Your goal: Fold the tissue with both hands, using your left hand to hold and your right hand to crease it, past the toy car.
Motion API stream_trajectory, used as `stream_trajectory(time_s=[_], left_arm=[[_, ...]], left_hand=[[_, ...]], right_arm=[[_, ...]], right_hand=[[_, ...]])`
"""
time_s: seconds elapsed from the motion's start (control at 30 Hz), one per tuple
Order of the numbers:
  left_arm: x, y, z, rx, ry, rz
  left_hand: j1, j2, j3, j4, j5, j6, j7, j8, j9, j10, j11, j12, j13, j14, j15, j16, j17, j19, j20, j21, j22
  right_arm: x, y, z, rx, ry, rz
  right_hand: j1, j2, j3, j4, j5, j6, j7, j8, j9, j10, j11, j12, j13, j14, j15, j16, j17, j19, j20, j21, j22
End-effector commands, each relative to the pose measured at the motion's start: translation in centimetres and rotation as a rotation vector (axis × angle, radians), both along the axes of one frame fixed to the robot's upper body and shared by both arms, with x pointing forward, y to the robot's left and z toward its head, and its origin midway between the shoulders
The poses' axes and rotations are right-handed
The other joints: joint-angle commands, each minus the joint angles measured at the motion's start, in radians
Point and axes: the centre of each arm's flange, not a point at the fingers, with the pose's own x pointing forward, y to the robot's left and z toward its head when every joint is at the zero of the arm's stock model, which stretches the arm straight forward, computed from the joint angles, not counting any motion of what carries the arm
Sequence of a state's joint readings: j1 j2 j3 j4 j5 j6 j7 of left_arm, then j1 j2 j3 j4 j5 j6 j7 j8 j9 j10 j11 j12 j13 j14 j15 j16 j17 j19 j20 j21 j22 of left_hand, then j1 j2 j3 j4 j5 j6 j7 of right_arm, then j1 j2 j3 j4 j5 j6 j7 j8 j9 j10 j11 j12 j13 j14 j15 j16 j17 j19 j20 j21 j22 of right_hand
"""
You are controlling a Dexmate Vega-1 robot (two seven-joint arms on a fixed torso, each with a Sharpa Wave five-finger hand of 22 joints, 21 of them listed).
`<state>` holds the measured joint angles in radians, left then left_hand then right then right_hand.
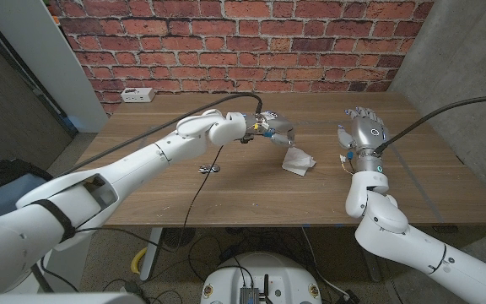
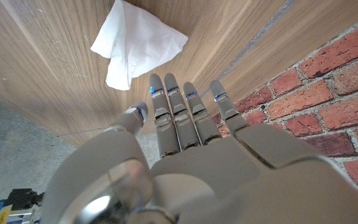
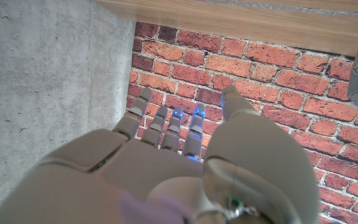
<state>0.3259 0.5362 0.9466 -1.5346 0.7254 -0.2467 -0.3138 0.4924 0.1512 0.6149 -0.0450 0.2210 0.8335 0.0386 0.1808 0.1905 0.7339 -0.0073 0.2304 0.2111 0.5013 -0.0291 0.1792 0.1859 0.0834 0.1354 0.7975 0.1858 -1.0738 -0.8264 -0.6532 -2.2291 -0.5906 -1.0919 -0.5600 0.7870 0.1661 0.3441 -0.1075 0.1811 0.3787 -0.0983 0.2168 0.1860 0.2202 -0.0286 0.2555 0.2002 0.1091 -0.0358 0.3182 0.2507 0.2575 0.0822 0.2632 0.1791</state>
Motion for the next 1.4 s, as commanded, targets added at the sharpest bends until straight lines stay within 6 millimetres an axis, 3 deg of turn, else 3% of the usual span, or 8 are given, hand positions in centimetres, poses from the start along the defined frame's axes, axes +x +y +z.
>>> stream_trajectory(time_s=[0.03, 0.4, 0.83, 0.93, 1.0, 1.1, 1.27, 1.4], left_arm=[[0.8, -1.2, -1.0, 0.096, 0.108, 0.008], [1.1, -2.2, -1.7, 0.136, 0.199, -0.025], [0.8, -2.8, -2.2, 0.149, 0.239, -0.094], [0.4, -2.6, -1.9, 0.118, 0.221, -0.127], [0.4, -2.6, -1.9, 0.123, 0.221, -0.122], [0.6, -2.7, -2.1, 0.146, 0.241, -0.102], [0.8, -2.7, -2.6, 0.207, 0.239, -0.074], [0.7, -2.7, -2.5, 0.199, 0.253, -0.076]], left_hand=[[-0.038, 0.008, 0.004, 0.017, -0.009, -0.05, -0.006, -0.007, 0.0, -0.039, 0.003, -0.018, -0.002, -0.069, 0.017, -0.006, 0.003, -0.047, 0.01, -0.021, 0.002], [-0.091, 0.02, 0.014, 0.047, -0.021, -0.121, 0.002, -0.008, -0.003, -0.114, 0.009, -0.039, -0.006, -0.154, 0.032, -0.004, 0.001, -0.115, 0.028, -0.054, 0.002], [-0.105, 0.02, 0.028, 0.048, -0.023, -0.156, -0.006, -0.006, -0.004, -0.144, 0.007, -0.04, -0.007, -0.183, 0.032, -0.002, -0.003, -0.142, 0.03, -0.068, 0.002], [-0.092, 0.016, 0.045, 0.025, -0.021, -0.137, -0.019, 0.005, -0.004, -0.125, 0.003, -0.028, -0.008, -0.167, 0.024, 0.006, -0.009, -0.132, 0.028, -0.067, 0.002], [-0.08, 0.009, 0.059, -0.007, -0.021, -0.099, -0.024, 0.017, -0.005, -0.1, -0.007, -0.015, -0.009, -0.136, 0.02, 0.016, -0.012, -0.114, 0.029, -0.064, 0.002], [-0.092, 0.009, 0.059, -0.005, -0.026, -0.1, -0.024, 0.014, -0.005, -0.082, -0.009, -0.008, -0.009, -0.087, 0.01, 0.034, -0.007, -0.1, 0.025, -0.061, 0.002], [-0.127, 0.005, 0.057, 0.008, -0.035, -0.093, 0.007, 0.014, -0.005, -0.032, 0.028, 0.007, -0.01, 0.001, 0.0, 0.053, -0.006, -0.039, 0.007, -0.043, 0.003], [-0.155, 0.005, 0.071, 0.01, -0.04, -0.083, 0.023, 0.014, -0.005, 0.092, 0.06, 0.042, -0.012, 0.072, 0.006, 0.048, -0.012, 0.024, 0.004, -0.025, 0.003]], right_arm=[[-0.1, -0.2, -0.2, 0.007, 0.003, 0.002], [-0.1, -0.4, -0.4, 0.011, 0.005, 0.005], [-0.3, -0.7, -0.5, 0.017, 0.006, -0.002], [-0.3, -0.7, -0.5, 0.016, 0.006, 0.001], [-0.3, -0.6, -0.5, 0.015, 0.006, 0.003], [-0.3, -0.7, -0.4, 0.014, 0.006, 0.005], [-0.3, -0.6, -0.4, 0.016, 0.008, 0.002], [-0.2, -0.5, -0.4, 0.009, 0.01, 0.006]], right_hand=[[-0.008, 0.001, 0.009, 0.002, -0.001, 0.011, -0.002, 0.0, 0.004, 0.007, -0.001, 0.001, 0.003, 0.01, -0.015, 0.001, 0.003, 0.005, 0.002, -0.003, 0.004], [-0.01, 0.002, 0.01, 0.001, -0.001, 0.01, -0.003, -0.003, 0.004, 0.009, 0.0, -0.002, 0.003, 0.011, -0.015, 0.002, 0.003, 0.0, 0.004, -0.006, 0.005], [-0.012, 0.001, 0.01, -0.001, -0.001, 0.012, -0.004, -0.006, 0.004, 0.011, -0.002, -0.005, 0.003, 0.01, -0.017, 0.001, 0.004, -0.007, 0.006, -0.011, 0.005], [-0.011, 0.001, 0.01, -0.002, -0.001, 0.012, -0.005, -0.006, 0.004, 0.011, -0.002, -0.005, 0.003, 0.01, -0.017, 0.001, 0.003, -0.007, 0.005, -0.011, 0.005], [-0.012, 0.002, 0.01, -0.001, -0.001, 0.012, -0.005, -0.006, 0.004, 0.01, -0.002, -0.006, 0.003, 0.009, -0.017, 0.001, 0.004, -0.007, 0.006, -0.012, 0.005], [-0.012, 0.002, 0.01, -0.002, -0.001, 0.012, -0.005, -0.007, 0.004, 0.01, -0.003, -0.007, 0.003, 0.01, -0.017, 0.001, 0.004, -0.008, 0.006, -0.012, 0.005], [-0.013, 0.002, 0.01, -0.002, -0.001, 0.011, -0.005, -0.008, 0.004, 0.011, -0.002, -0.007, 0.003, 0.01, -0.019, 0.002, 0.004, -0.008, 0.006, -0.013, 0.005], [-0.014, 0.003, 0.011, -0.002, -0.001, 0.011, -0.006, -0.009, 0.004, 0.011, -0.003, -0.008, 0.003, 0.011, -0.018, 0.002, 0.004, -0.008, 0.006, -0.013, 0.005]])
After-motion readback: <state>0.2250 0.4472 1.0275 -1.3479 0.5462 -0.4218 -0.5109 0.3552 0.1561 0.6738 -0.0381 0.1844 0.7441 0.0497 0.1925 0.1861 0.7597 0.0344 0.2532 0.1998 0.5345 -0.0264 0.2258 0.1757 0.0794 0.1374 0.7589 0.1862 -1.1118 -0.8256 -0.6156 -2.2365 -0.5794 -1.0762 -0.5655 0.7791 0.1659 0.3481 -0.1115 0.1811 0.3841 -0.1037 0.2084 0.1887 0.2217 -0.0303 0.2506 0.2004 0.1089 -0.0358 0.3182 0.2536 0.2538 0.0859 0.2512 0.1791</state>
